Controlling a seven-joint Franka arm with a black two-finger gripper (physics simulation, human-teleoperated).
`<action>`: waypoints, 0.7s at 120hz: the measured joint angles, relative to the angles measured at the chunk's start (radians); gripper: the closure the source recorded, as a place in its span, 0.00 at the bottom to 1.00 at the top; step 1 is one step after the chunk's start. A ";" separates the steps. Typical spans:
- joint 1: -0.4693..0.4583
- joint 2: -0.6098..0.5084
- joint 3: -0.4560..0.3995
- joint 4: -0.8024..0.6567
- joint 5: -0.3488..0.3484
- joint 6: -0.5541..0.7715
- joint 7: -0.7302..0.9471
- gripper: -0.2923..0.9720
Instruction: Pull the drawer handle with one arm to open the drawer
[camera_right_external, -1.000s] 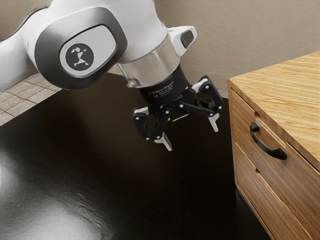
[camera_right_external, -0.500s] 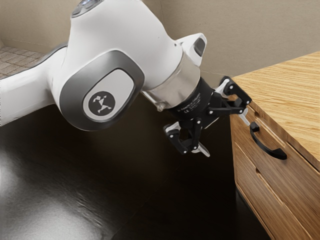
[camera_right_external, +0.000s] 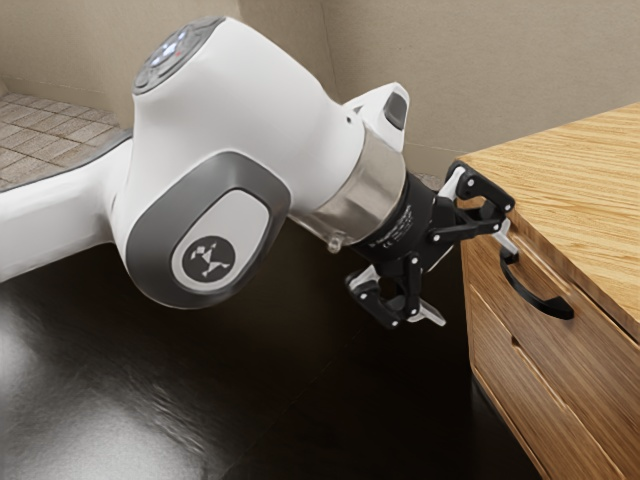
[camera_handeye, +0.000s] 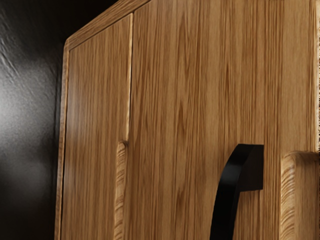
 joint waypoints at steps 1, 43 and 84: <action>0.000 0.000 0.000 0.000 0.000 0.001 -0.001 0.23; -0.016 0.023 -0.006 -0.031 0.000 0.063 -0.032 0.23; -0.026 0.030 -0.004 -0.076 -0.006 0.097 -0.049 0.23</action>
